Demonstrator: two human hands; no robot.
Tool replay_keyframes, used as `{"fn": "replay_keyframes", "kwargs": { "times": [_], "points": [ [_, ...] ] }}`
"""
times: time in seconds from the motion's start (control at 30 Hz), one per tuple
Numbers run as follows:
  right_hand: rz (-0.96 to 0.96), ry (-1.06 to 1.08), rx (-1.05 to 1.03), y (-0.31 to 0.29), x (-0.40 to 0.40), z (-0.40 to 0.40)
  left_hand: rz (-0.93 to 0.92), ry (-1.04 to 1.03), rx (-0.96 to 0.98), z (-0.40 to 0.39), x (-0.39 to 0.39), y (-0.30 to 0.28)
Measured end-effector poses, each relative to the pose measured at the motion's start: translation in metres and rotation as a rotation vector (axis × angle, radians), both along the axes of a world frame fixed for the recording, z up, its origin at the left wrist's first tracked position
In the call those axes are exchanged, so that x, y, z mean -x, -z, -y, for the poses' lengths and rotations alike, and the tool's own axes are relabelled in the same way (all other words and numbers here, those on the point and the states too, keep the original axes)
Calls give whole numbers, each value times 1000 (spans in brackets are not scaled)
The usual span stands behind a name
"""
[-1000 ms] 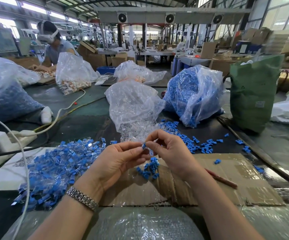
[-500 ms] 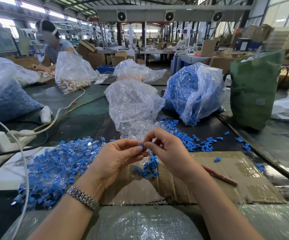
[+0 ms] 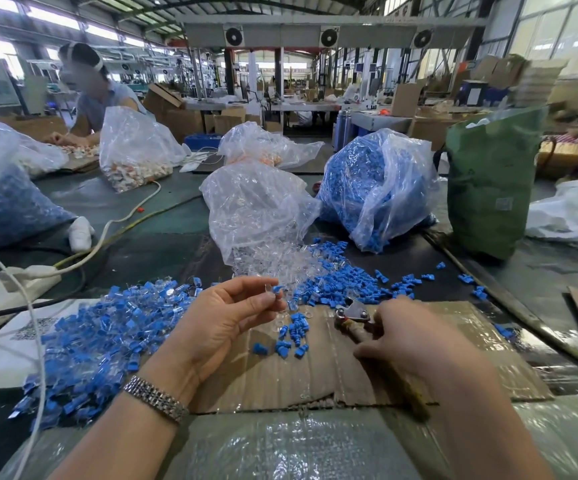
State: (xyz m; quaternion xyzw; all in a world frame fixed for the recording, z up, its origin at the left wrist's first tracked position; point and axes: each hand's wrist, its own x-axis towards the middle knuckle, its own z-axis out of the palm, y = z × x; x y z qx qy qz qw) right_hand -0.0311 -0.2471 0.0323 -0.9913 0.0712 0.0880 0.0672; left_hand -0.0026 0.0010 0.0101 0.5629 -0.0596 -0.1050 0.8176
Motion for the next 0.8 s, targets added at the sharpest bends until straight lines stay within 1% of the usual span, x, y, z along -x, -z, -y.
{"fn": "replay_keyframes", "kwargs": {
  "times": [0.1,0.17,0.23,0.33,0.4,0.5,0.63,0.8],
  "points": [
    [61,-53,-45,0,4,-4,-13,-6,20,0,1,0],
    [86,-64,-140,-3,4,-6,-20,-27,53,-1,0,1],
    [87,-85,-292,-8,3,-9,-31,-48,88,-2,-1,1],
    [-30,-182,-616,-15,2,-24,-25,-53,127,-5,-3,2],
    [-149,-225,-762,-18,2,-37,-14,-45,131,-4,-3,2],
    [-220,-253,-801,-22,0,-53,2,-43,119,-2,-3,2],
    [-213,-256,-811,-28,3,-61,38,-59,74,0,-3,3],
    [-218,-240,-819,-28,7,-62,130,-30,-20,-2,-3,5]
  ]
}}
